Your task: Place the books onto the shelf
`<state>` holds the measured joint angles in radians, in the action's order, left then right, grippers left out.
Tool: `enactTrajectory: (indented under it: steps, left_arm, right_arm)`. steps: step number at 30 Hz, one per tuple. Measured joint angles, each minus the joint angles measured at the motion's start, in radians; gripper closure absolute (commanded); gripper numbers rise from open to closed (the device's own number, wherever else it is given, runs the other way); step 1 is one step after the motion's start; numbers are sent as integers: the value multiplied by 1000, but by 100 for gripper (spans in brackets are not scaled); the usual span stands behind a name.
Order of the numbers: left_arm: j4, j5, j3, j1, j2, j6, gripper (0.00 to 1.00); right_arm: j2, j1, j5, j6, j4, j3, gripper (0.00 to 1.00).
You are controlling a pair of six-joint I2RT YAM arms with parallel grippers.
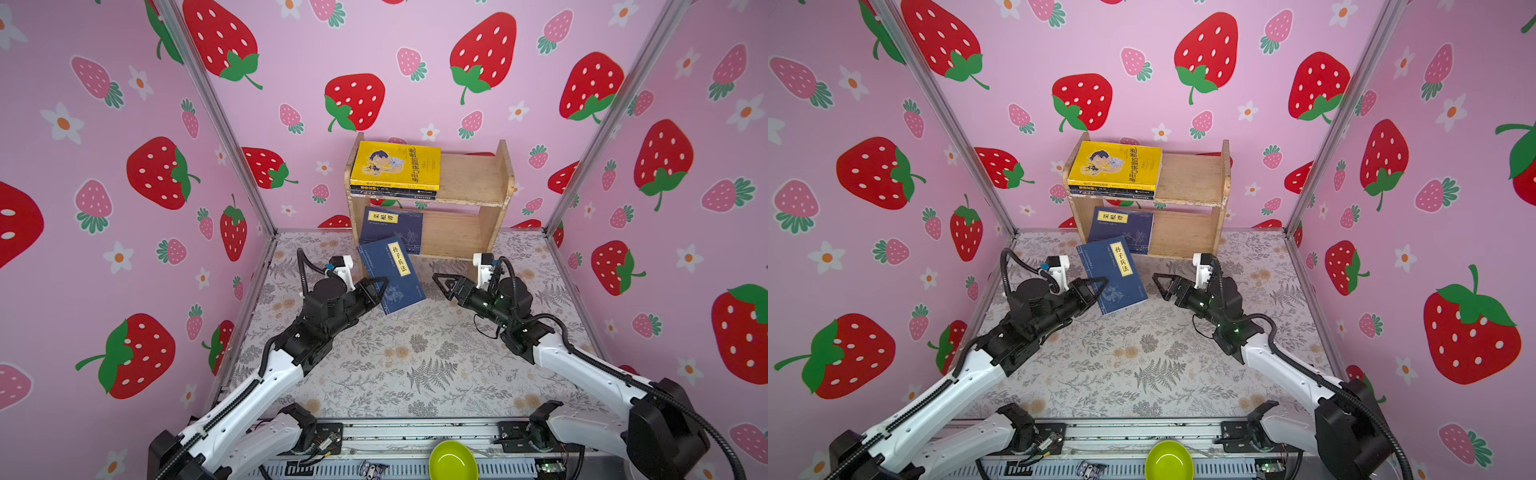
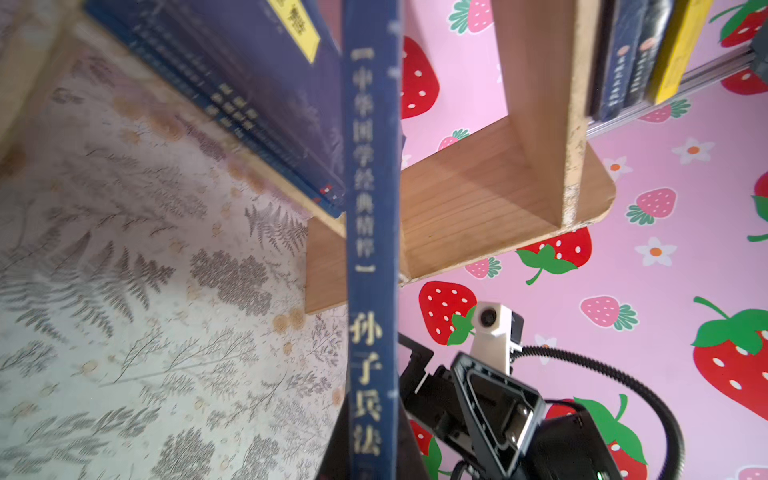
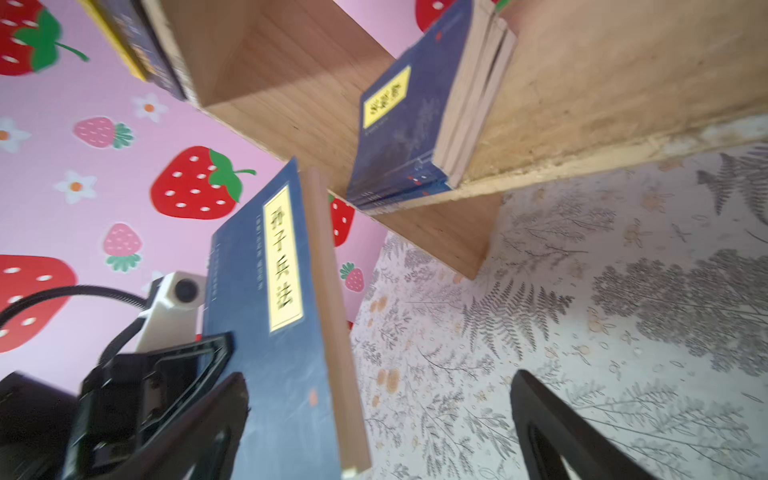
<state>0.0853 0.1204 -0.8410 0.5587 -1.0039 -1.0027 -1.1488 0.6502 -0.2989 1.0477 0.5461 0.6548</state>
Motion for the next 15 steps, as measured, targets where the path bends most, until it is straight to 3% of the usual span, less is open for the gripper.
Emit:
enactTrajectory:
  steps: [6,15]
  left_arm:
    - [121,-57,-155,0,-174,24,100]
    - [266,-166,-195,5,-304,11,100]
  right_arm:
    - [22,-5,-6,81,114,-5,8]
    - [-156,-4,-62,227,373,2,18]
